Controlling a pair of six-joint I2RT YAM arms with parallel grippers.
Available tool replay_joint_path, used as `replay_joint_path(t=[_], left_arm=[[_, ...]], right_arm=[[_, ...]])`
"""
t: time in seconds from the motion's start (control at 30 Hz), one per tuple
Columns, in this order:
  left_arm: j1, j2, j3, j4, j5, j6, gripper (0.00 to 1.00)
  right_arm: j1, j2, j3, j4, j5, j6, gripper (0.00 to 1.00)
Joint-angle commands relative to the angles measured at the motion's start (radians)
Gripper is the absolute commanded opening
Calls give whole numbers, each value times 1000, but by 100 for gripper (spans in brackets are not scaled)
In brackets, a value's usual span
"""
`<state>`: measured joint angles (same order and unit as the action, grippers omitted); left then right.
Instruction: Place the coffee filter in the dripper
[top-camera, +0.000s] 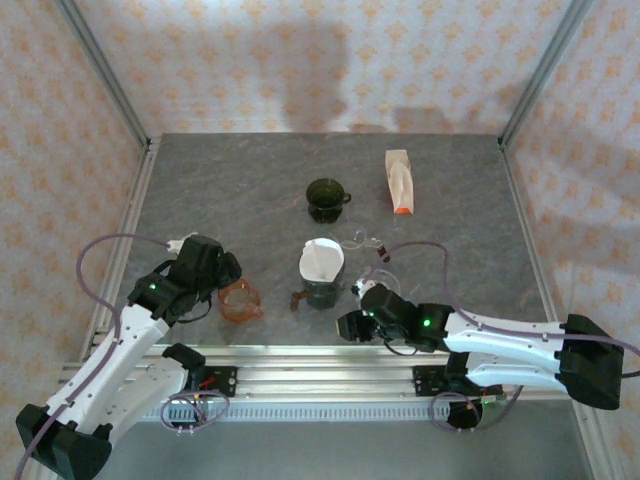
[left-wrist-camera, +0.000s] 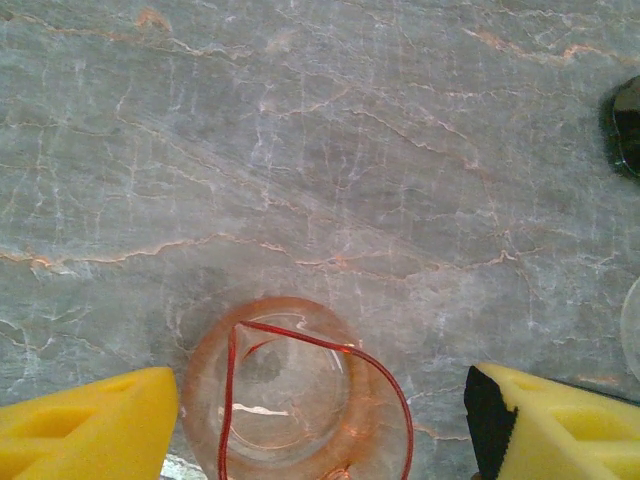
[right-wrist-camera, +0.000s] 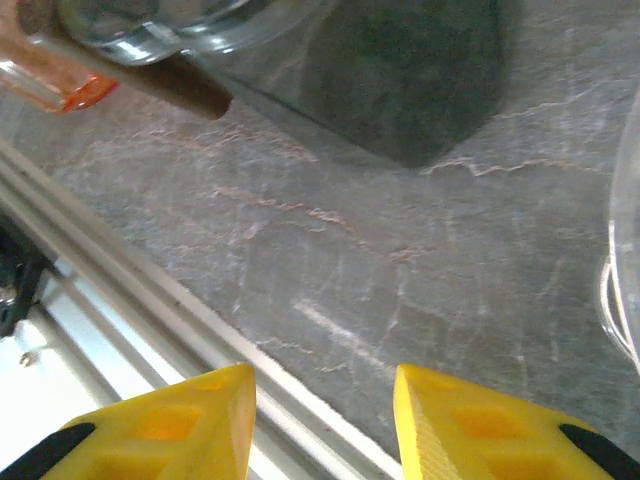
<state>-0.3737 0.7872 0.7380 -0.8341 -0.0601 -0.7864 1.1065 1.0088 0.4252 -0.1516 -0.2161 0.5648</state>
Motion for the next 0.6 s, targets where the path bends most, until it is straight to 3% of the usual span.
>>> replay_joint_path(t=[0.0,0.23,0.47,0.57], left_arm=[[-10,3,-2,24,3,-15,77],[-10,-10,-8,14,16,-17,77],[-10,-24,-9,7,14,-15,77],[-9,-26,-10,11,16,-14,78]], right_arm=[[6,-9,-17,-24,140,15,41],[-95,-82,-44,-74,236,18,41],[-295,-101,-59,-40,100,-3,39],[-309,-102,-53,-21,32,-27,38]])
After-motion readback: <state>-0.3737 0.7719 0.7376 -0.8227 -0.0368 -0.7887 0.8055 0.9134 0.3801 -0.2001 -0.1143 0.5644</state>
